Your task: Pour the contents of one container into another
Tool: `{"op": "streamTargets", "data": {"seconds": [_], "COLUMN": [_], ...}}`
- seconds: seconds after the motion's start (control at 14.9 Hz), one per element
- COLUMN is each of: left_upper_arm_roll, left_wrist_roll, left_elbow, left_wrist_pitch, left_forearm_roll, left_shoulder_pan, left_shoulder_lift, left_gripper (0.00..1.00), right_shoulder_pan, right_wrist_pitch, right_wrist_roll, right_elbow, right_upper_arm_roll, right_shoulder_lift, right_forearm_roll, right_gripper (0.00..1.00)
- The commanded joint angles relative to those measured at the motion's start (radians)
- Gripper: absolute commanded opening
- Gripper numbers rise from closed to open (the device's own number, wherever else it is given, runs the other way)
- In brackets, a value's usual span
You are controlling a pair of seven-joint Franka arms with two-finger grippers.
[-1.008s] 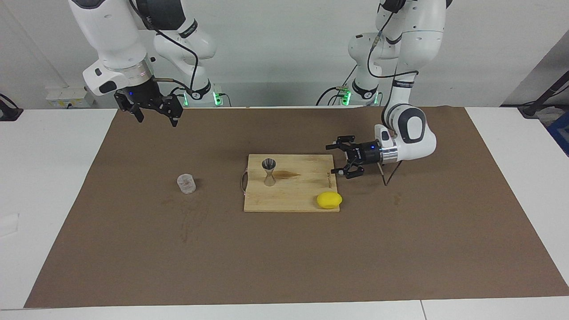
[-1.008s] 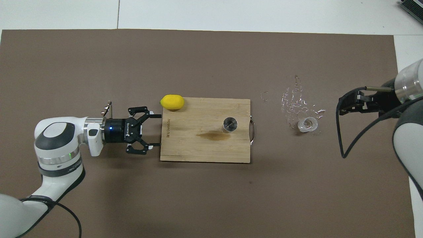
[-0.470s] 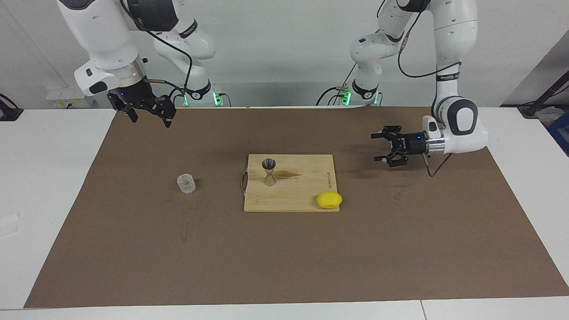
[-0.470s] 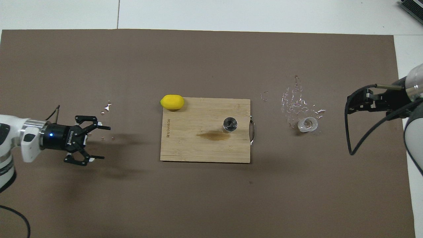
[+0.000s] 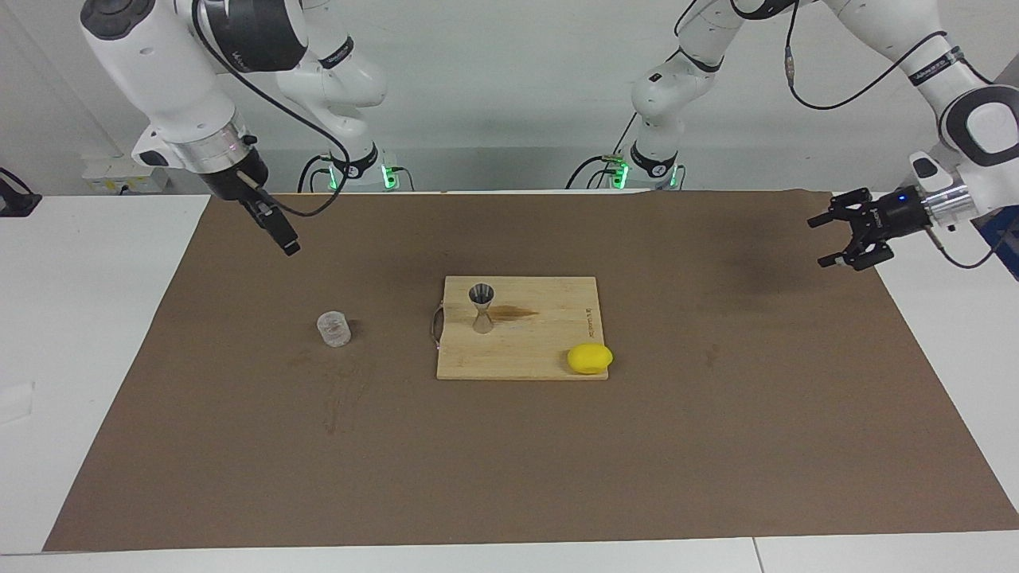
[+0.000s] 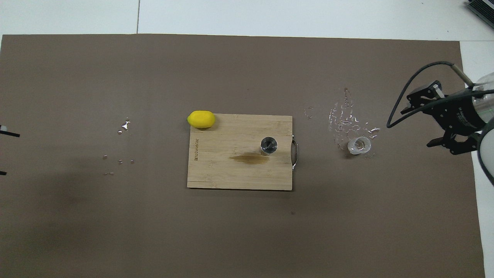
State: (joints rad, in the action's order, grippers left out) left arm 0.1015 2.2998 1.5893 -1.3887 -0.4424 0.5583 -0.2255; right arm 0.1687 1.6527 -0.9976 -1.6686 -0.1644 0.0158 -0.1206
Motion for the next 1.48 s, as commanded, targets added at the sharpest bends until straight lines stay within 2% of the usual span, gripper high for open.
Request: {"op": "streamTargets", "data": {"seconds": [0.0, 0.2, 0.34, 0.47, 0.6, 0.87, 1.08, 1.28, 1.41], "left_upper_arm_roll": [0.0, -0.017, -0.005, -0.005, -0.005, 0.01, 0.015, 0.018, 0.018], "left_wrist_roll": [-0.043, -0.143, -0.224, -0.36, -0.509, -1.039, -1.433, -1.857, -2.06], "left_elbow": [-0.168, -0.235, -0.261, -0.261, -0.261, -0.243, -0.149, -0.08, -0.059], "left_wrist_pitch": [0.053, 0.071, 0.068, 0.072, 0.094, 0.083, 0.03, -0.003, -0.007], "left_forearm_roll": [0.063, 0.121, 0.183, 0.212, 0.235, 0.289, 0.347, 0.346, 0.347], "left_shoulder_pan": [0.003, -0.006, -0.026, -0.095, -0.156, -0.254, -0.342, -0.412, -0.446], "left_shoulder_lift": [-0.034, -0.018, 0.055, 0.135, 0.155, 0.189, 0.232, 0.265, 0.276], "left_gripper": [1.0, 1.0, 1.0, 1.0, 1.0, 1.0, 1.0, 1.0, 1.0], "right_shoulder_pan": [0.06, 0.121, 0.165, 0.193, 0.209, 0.21, 0.199, 0.21, 0.21], "right_wrist_pitch": [0.112, 0.162, 0.208, 0.272, 0.326, 0.435, 0.508, 0.522, 0.526], "right_wrist_roll": [-0.131, -0.174, -0.17, -0.17, -0.165, -0.116, -0.081, 0.037, 0.098], "right_elbow": [-0.127, -0.186, -0.192, -0.236, -0.287, -0.341, -0.384, -0.408, -0.459], "right_upper_arm_roll": [-0.004, -0.004, -0.004, -0.004, -0.004, -0.004, -0.006, -0.004, -0.004], "right_shoulder_lift": [-0.016, 0.039, 0.094, 0.11, 0.125, 0.18, 0.196, 0.254, 0.245], "right_forearm_roll": [-0.077, -0.172, -0.223, -0.31, -0.353, -0.445, -0.494, -0.603, -0.674], "right_gripper": [0.91, 0.91, 0.9, 0.83, 0.81, 0.81, 0.81, 0.81, 0.82]}}
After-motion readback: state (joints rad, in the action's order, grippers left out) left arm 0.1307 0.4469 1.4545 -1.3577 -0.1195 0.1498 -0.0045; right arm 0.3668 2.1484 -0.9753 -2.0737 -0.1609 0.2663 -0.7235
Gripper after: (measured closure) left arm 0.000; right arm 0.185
